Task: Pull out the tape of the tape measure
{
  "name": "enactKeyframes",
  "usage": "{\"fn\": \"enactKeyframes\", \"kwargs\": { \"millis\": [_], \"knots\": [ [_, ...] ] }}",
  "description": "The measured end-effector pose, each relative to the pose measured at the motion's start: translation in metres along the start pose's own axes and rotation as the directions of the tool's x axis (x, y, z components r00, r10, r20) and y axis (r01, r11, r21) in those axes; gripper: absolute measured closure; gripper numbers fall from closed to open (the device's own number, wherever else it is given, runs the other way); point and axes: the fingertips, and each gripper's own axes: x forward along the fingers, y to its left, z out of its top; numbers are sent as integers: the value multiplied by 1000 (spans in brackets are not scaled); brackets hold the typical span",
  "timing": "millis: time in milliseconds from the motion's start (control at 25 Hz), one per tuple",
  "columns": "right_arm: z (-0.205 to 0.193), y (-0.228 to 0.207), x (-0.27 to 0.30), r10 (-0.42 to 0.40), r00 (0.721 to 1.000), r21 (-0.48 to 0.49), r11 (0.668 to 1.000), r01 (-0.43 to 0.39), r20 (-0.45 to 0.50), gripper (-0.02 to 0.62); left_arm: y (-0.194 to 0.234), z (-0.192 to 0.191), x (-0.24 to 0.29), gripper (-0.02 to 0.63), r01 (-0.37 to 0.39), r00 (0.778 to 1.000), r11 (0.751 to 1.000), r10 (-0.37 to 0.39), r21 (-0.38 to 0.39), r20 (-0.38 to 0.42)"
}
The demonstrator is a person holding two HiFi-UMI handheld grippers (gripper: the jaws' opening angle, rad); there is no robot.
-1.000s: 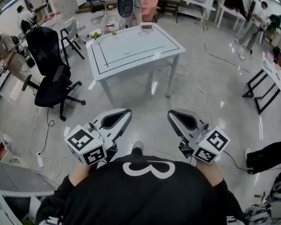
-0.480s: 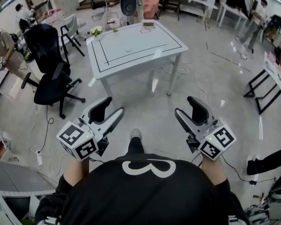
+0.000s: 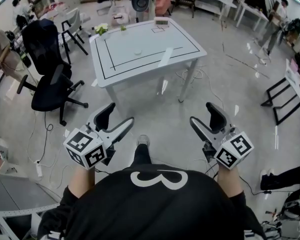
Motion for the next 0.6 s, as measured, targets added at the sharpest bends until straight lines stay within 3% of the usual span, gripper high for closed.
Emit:
{"fn": "enactKeyframes", "kwargs": {
  "millis": [600],
  "knots": [
    [-26,-109,184,-7,993,92,996,18,-116,261,181,-7,141,265,16,989,999,-23,-43,-147]
  ]
}}
